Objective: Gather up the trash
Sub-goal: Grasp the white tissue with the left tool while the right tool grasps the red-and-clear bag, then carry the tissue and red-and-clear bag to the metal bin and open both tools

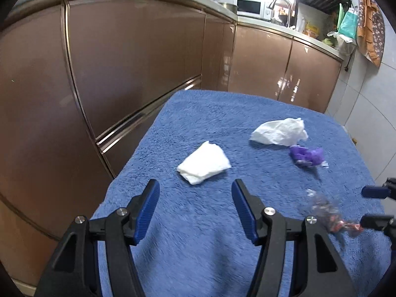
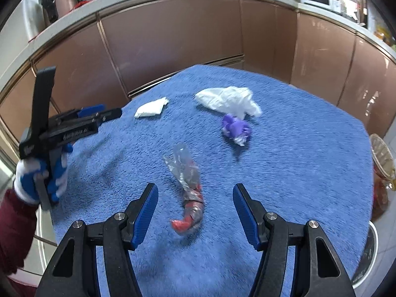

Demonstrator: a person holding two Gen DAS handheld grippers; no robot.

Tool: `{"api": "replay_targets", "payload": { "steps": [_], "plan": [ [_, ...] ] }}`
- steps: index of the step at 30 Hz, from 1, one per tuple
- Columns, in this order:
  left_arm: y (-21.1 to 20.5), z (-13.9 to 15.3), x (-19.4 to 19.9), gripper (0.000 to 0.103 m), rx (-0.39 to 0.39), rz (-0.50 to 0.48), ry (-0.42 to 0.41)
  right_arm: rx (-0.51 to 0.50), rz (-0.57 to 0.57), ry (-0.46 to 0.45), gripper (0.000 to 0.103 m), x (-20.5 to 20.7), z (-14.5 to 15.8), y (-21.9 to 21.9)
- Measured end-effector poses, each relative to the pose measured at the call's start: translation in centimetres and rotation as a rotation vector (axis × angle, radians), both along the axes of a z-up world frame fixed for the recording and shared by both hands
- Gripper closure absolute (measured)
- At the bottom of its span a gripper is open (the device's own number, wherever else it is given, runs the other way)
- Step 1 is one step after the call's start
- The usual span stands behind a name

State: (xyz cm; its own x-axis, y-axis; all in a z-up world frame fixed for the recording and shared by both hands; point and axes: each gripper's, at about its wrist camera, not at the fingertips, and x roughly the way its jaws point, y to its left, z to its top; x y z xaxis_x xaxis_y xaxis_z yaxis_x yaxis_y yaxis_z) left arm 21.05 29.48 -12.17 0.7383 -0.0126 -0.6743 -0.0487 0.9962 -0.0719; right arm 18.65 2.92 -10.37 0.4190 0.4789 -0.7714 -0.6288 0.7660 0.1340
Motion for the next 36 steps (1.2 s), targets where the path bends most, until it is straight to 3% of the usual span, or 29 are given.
{"api": "replay_targets", "payload": {
  "steps": [12,14,16,20,23,36],
  "plan": [
    [0.2,-3.2,7.2,0.045,-0.052,-0.067,0.101,-0.023,0.072,0.087,0.043,1.5,-4.1,2.7],
    [-0.1,-3.7,7.5,0.058,-0.052,-0.068,0.112,-0.023,0.074,0.097,0.046,1.7,-4.4,2.7],
    [-0.3,-4.1,7.8,0.063,-0.026,-0.06,0.121,-0.018,0.075,0.103,0.052,1.9,-4.7,2.6],
    [-0.4,-4.0,7.6,0.084,-0.029,-0.067,0.123,-0.006,0.075,0.108,0.071,2.2,-5.1,2.4],
    [-0.8,-3.8,7.0,0.088,-0.022,-0.057,0.117,-0.009,0.075,0.109,0.08,2.1,-5.2,2.3],
    [-3.5,0.6,1.0,0.09,-0.013,-0.077,0.043,0.042,0.056,0.041,0.083,-1.0,-1.6,-0.7]
  ]
}}
